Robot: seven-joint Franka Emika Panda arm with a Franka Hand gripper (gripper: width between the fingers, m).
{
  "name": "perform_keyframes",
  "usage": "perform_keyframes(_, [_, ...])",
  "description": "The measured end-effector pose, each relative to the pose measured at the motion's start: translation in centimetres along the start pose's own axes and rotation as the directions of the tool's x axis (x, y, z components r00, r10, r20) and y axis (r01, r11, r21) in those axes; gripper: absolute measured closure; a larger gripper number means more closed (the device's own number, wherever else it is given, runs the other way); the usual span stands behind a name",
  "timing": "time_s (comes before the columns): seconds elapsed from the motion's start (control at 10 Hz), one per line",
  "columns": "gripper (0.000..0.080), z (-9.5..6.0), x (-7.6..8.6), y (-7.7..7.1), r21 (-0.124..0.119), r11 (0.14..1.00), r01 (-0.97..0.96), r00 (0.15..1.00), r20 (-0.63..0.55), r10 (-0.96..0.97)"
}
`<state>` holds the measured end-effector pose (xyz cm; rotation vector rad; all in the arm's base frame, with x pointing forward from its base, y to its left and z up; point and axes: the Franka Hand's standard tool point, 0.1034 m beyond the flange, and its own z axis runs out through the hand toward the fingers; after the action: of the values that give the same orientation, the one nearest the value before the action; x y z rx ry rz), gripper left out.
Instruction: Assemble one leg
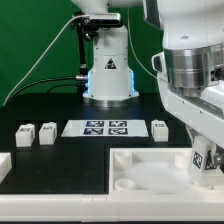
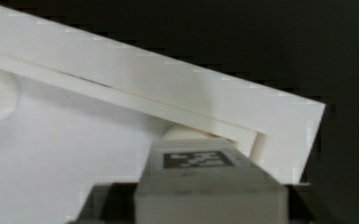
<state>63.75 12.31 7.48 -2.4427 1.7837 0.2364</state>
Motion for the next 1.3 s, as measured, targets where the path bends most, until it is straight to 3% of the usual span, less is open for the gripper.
perform_keyframes(0.1, [0.0499,0.03,-0.01,0.01,0.000,0.999,0.035,0.999,0.000,-0.035])
perform_keyframes(0.2, [0.0301,0.04,-0.05,0.00,-0.001,0.999,0.042,0.999,0.000,-0.042])
perform_keyframes(0.3, [0.0301,0.05,0.00,0.02,-0.001,0.986,0.166,0.986,-0.001,-0.166])
perform_keyframes(0.4, [0.0177,0.04,0.11,0.06,-0.003,0.946,0.324,0.946,0.000,-0.324])
perform_keyframes(0.5, [0.0158,-0.03,0.11,0.06,-0.005,0.909,0.418,0.909,0.003,-0.418])
perform_keyframes(0.7, [0.0151,-0.41,0.00,-0.04,-0.013,0.754,0.656,0.755,0.015,-0.656])
perform_keyframes(0.8, [0.0151,-0.44,0.06,-0.03,-0.014,0.643,0.765,0.644,0.017,-0.765])
perform_keyframes(0.9, [0.0150,-0.54,0.00,-0.03,-0.035,0.523,0.852,0.524,0.017,-0.852])
perform_keyframes(1.1, [0.0150,-0.56,0.29,0.05,-0.053,0.316,0.947,0.317,0.024,-0.948])
perform_keyframes(1.3, [0.0150,-0.09,0.93,0.33,-0.056,0.175,0.983,0.175,-0.006,-0.984])
